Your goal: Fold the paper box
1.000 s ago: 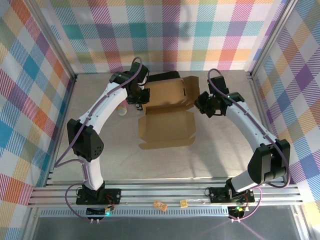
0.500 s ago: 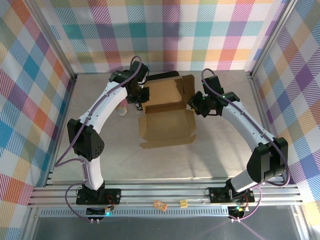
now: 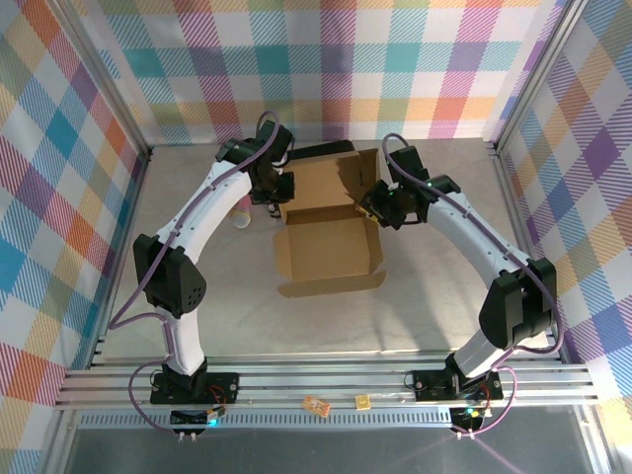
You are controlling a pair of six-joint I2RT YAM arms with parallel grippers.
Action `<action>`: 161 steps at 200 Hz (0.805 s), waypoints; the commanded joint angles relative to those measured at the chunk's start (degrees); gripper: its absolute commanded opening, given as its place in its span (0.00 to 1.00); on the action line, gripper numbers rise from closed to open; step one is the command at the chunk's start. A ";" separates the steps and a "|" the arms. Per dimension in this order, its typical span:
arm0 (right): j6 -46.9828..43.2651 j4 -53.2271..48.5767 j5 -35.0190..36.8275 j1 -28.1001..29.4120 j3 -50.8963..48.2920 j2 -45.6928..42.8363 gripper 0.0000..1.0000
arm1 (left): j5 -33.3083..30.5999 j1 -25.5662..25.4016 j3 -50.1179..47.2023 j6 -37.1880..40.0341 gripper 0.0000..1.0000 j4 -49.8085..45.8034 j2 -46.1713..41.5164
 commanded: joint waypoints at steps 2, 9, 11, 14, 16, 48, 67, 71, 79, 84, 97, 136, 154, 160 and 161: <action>-2.58 -2.72 0.00 0.62 2.71 0.65 0.28 | 1.26 -0.24 2.63 -0.66 0.00 -1.01 0.43; -3.16 -3.15 0.26 0.58 3.17 0.54 0.28 | 1.19 -0.26 2.71 -0.65 0.00 -1.13 0.43; -3.41 -3.32 0.35 0.61 3.33 0.47 0.28 | 1.19 -0.25 2.72 -0.60 0.00 -1.17 0.50; -3.72 -3.53 0.52 0.61 3.65 0.35 0.28 | 1.17 -0.24 2.72 -0.57 0.00 -1.18 0.46; -3.98 -3.66 0.61 0.62 4.02 0.27 0.29 | 1.16 -0.24 2.72 -0.63 0.00 -1.25 0.51; -13.65 -2.60 -0.40 0.31 8.94 -3.55 0.45 | 1.04 -0.11 2.71 -0.38 0.00 -1.79 0.86; -20.52 -2.54 -4.56 -1.93 11.03 -6.50 0.45 | 1.20 0.18 2.77 -0.27 0.00 -1.97 0.96; -21.39 -2.20 -5.91 -2.62 11.05 -7.05 0.45 | 1.25 0.20 2.85 -0.15 0.00 -1.97 1.04; -23.43 -1.44 -8.86 -4.28 11.21 -8.57 0.45 | 1.29 0.28 2.93 -0.15 0.00 -2.19 1.14; -24.74 -1.13 -10.04 -5.36 11.31 -9.53 0.46 | 1.31 0.37 3.11 -0.07 0.00 -2.30 1.24; -28.15 -2.27 -9.79 -7.57 12.15 -11.54 0.48 | 1.19 0.47 3.74 0.06 0.00 -2.82 1.56; -39.33 -1.51 -6.43 -9.75 9.45 -12.75 0.52 | 1.42 0.52 5.22 0.62 0.00 -4.03 2.07; -42.54 0.18 -5.01 -9.75 7.92 -11.07 0.52 | 1.73 0.52 5.27 0.74 0.00 -4.13 2.19; -43.55 0.54 -4.33 -9.79 7.85 -10.14 0.52 | 1.70 0.55 5.35 0.74 0.00 -4.15 2.28; -43.79 0.60 -4.25 -9.77 7.87 -9.97 0.52 | 1.78 0.55 5.35 0.80 0.00 -4.16 2.32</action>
